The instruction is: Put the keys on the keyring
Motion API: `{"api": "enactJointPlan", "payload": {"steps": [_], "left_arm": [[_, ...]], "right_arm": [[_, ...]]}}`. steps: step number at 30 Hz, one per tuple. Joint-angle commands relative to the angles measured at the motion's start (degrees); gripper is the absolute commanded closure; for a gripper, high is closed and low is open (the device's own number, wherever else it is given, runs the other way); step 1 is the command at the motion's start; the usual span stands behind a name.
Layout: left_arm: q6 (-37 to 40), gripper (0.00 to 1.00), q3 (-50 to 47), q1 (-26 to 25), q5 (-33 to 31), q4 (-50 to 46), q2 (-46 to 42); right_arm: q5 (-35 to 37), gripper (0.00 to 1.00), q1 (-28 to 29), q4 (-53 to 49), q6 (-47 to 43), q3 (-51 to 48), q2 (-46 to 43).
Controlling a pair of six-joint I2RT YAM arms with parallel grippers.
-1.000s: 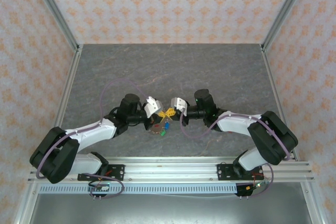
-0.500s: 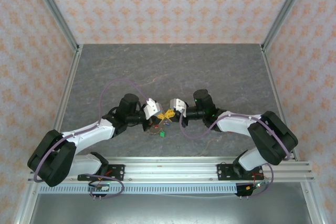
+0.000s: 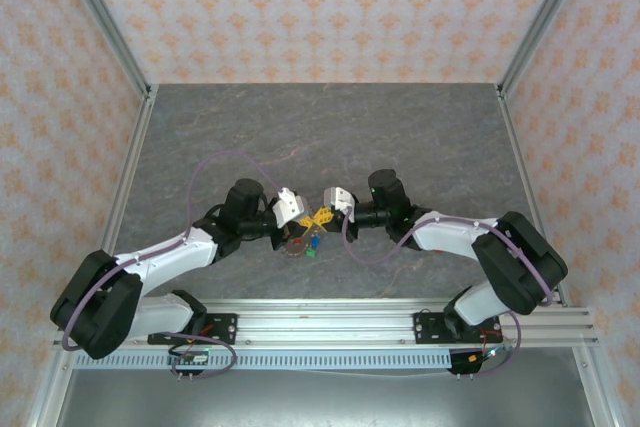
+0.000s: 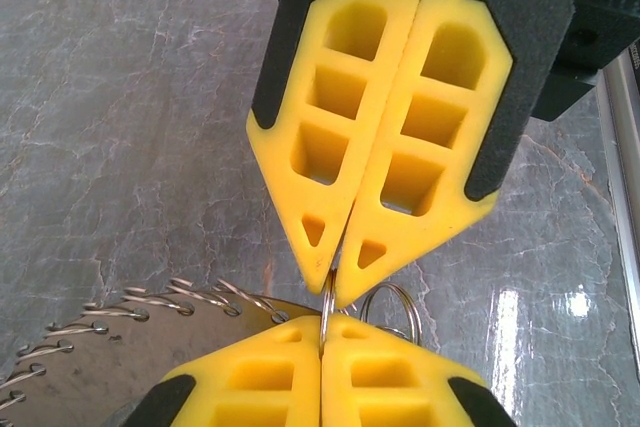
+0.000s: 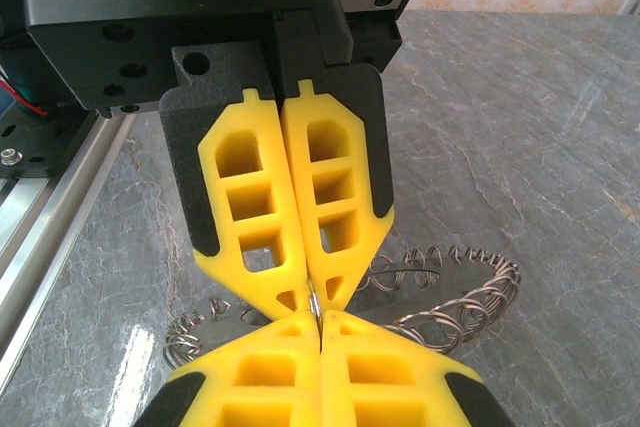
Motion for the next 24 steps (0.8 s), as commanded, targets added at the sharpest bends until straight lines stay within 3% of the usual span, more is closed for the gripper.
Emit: {"api": "enactJointPlan", "payload": {"steps": [1,10,13,15,19,24], "left_arm": [[1.13,0.92,-0.24,0.75,-2.28,-0.93,-0.93],[0.64,0.83,0.44,0.84,-1.99,-1.21,-0.82],[0.60,0.84,0.60,0.97,-2.46,-1.49,-1.11],[0.73,1.00,0.98,1.10,-2.77,-2.25,-1.35],[0.47,1.00,0.85,1.40,-2.89,-3.11,-2.35],[0.55,0.91,0.84,1.54,-2.25,-4.11,-2.87]], "right_arm": [[-3.81,1.00,0.65,2.87,0.32,1.99,-0.44],[-3.83,1.00,0.65,2.70,0.15,2.17,-0.17],[-3.09,1.00,0.65,1.99,-0.29,2.08,-0.26],[-3.04,1.00,0.65,1.90,-0.29,1.99,-0.28],[-2.34,1.00,0.65,1.97,-0.37,1.51,-1.02],[-2.63,1.00,0.65,1.90,-0.12,1.21,-1.83]]}}
